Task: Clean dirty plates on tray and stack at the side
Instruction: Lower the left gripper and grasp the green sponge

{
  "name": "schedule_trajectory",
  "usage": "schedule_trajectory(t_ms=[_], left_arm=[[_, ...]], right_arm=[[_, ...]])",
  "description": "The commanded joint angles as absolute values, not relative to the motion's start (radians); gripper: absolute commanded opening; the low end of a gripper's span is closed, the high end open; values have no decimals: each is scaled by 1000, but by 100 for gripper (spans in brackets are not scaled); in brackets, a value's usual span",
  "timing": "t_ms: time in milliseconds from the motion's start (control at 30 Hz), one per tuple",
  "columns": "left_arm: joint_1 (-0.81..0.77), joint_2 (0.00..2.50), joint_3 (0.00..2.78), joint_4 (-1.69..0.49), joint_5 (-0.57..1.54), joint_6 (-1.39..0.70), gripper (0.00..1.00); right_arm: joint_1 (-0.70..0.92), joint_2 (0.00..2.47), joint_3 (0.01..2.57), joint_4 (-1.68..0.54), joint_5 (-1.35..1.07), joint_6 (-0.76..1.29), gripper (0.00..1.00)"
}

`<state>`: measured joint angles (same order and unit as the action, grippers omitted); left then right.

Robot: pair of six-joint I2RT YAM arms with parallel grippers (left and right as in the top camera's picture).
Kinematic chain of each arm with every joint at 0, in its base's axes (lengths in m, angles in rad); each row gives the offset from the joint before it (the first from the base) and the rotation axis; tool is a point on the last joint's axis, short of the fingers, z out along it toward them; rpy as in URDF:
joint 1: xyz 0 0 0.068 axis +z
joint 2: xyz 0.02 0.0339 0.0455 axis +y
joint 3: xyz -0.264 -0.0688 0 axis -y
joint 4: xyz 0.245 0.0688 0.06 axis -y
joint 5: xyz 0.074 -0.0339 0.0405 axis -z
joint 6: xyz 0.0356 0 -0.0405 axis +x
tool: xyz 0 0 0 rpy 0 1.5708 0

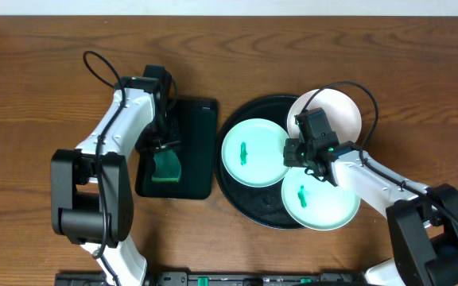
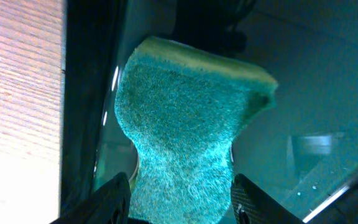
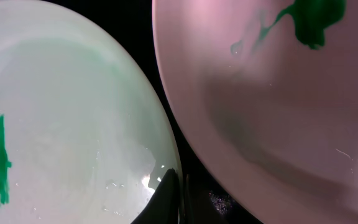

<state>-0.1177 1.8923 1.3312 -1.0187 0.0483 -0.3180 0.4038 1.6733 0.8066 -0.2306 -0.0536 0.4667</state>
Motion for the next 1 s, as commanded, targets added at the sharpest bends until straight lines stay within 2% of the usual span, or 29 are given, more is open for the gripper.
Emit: schedule_trajectory(t_ms=[0, 867, 967], left_arm=[[-112, 1897, 1293, -1001, 33, -308, 53], [-113, 1897, 1099, -755, 70, -308, 49], [-113, 1897, 1084, -733, 70, -308, 36]], right_arm=[[407, 1666, 805, -229, -35, 467, 4], [407, 1666, 805, -228, -35, 467, 1], [407, 1666, 805, -228, -35, 467, 1]])
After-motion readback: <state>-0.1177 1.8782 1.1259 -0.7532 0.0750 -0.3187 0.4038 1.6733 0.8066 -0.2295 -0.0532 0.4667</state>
